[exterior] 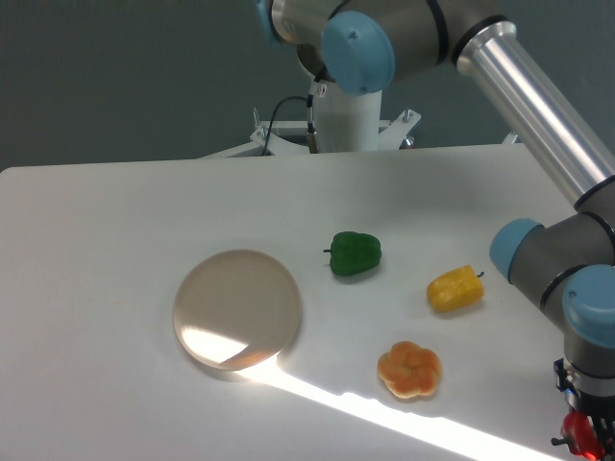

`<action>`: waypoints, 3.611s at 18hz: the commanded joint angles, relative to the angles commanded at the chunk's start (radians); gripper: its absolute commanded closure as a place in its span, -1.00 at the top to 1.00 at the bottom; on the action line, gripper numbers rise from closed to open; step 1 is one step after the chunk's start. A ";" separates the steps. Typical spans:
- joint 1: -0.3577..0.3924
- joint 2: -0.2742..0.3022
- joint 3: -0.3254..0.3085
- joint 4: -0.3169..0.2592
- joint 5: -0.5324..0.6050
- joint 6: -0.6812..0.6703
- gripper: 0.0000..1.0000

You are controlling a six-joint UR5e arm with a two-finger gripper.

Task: Place the red pepper on the plate
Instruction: 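Carry the held red pepper with the gripper over the beige plate, then lower the red pepper onto the plate and open the gripper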

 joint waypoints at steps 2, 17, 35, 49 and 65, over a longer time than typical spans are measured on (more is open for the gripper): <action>-0.005 0.012 -0.012 -0.002 0.000 0.000 0.11; -0.264 0.460 -0.478 -0.144 -0.008 -0.323 0.10; -0.514 0.532 -0.890 0.066 -0.172 -0.688 0.10; -0.514 0.483 -0.897 0.095 -0.186 -0.509 0.10; -0.514 0.471 -0.905 0.104 -0.186 -0.514 0.16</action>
